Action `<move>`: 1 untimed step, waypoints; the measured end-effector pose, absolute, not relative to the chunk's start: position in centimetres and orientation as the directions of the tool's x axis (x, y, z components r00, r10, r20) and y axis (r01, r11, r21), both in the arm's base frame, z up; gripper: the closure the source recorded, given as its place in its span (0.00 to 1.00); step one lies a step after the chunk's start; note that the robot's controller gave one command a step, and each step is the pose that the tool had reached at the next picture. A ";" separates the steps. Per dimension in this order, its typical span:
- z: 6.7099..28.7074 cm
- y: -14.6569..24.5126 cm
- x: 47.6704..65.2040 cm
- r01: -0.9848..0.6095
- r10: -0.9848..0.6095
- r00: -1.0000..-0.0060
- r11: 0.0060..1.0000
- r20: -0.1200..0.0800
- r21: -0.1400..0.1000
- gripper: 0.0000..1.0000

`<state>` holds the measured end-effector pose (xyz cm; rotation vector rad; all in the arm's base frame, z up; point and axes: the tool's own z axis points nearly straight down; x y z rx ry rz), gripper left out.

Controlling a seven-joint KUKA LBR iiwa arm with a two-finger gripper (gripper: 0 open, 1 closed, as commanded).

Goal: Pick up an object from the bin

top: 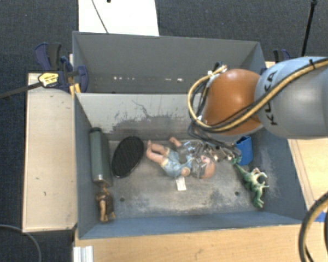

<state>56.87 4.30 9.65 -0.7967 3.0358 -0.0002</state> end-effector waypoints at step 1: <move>9.6 4.3 56.9 -0.490 -0.490 -0.872 0.872 -0.003 -0.001 1.00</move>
Offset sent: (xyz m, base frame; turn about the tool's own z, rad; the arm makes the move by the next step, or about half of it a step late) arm -0.0057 0.0065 0.1392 -0.0312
